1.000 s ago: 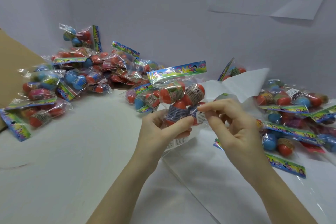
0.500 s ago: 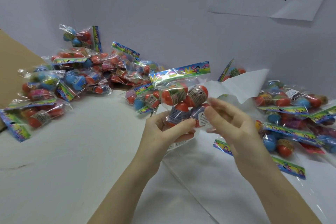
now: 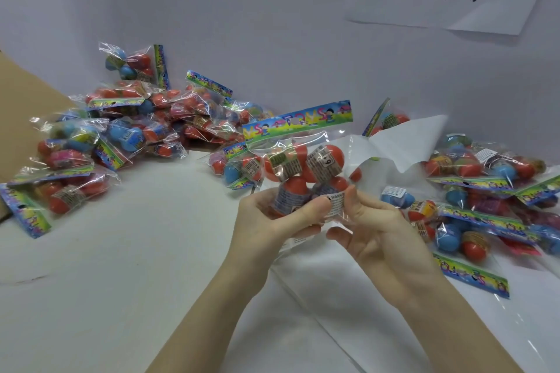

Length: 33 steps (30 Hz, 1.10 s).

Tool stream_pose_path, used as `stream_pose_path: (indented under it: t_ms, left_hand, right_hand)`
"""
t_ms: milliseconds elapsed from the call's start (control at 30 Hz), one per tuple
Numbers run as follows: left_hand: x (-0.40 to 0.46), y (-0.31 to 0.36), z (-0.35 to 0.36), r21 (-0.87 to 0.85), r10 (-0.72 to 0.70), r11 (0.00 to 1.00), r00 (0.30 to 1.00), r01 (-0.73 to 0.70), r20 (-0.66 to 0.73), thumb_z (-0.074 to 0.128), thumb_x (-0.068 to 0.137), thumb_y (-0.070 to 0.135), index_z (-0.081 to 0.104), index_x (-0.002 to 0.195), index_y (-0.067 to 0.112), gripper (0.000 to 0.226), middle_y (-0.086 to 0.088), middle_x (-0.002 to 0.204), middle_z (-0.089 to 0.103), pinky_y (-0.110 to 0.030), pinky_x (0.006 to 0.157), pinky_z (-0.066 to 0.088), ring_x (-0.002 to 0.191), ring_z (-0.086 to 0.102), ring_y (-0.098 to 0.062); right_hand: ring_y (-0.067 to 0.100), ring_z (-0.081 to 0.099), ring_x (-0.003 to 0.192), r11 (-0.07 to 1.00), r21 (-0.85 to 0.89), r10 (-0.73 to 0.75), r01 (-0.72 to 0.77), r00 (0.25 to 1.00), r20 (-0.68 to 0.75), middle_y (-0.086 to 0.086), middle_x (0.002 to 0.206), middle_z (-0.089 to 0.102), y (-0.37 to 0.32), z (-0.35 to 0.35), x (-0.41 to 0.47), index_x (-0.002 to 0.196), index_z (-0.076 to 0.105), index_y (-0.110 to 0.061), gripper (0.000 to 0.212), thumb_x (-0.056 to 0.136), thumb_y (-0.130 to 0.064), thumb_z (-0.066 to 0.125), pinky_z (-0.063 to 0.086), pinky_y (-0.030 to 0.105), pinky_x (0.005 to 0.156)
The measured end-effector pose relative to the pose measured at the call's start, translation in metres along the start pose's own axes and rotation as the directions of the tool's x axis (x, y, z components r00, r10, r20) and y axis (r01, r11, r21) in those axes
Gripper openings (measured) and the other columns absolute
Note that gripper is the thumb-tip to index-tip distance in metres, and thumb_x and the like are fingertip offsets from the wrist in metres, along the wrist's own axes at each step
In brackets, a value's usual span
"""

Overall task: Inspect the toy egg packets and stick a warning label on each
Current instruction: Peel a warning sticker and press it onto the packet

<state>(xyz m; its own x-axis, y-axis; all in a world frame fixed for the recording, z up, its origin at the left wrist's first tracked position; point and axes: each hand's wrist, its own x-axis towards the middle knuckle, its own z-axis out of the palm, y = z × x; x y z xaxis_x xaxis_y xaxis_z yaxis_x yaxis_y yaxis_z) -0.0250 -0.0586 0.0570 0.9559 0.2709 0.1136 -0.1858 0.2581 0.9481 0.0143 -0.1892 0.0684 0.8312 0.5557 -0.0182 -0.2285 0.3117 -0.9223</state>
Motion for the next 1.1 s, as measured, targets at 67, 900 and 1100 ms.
stream_pose_path:
  t_ms: [67,900,1100]
  left_hand:
    - [0.0,-0.002,0.001,-0.001,-0.016,1.0,1.0,0.016,-0.026,0.077,0.042,0.033,0.075,0.065,0.017,0.028,-0.003,0.064,0.071,-0.021,0.056,0.055,0.058,0.067,-0.012]
    - [0.001,-0.002,-0.003,-0.098,0.027,0.995,0.999,-0.028,-0.02,0.068,0.067,0.022,0.07,0.086,0.017,0.019,-0.002,0.076,0.072,-0.017,0.048,0.047,0.062,0.066,-0.012]
    - [0.0,-0.003,-0.003,-0.048,0.061,0.997,0.998,-0.06,0.014,0.079,0.057,0.025,0.073,0.078,0.018,0.023,0.002,0.069,0.071,-0.015,0.049,0.047,0.057,0.065,-0.007]
  right_hand:
    - [0.005,0.066,0.069,1.0,0.017,-0.003,0.003,0.999,-0.036,-0.001,0.077,0.072,0.002,0.002,0.001,0.072,0.077,-0.015,0.026,0.071,-0.031,0.056,0.05,0.016,0.057]
    - [0.006,0.064,0.086,0.818,-0.496,-0.404,0.292,0.905,-0.134,-0.008,0.095,0.069,0.005,0.004,0.0,0.101,0.065,-0.031,0.05,0.053,-0.033,0.08,0.048,0.017,0.074]
    - [0.012,0.067,0.077,0.93,-0.341,-0.166,0.137,0.984,-0.058,-0.001,0.082,0.073,0.006,-0.002,0.003,0.085,0.072,-0.021,0.027,0.059,-0.017,0.072,0.05,0.016,0.063]
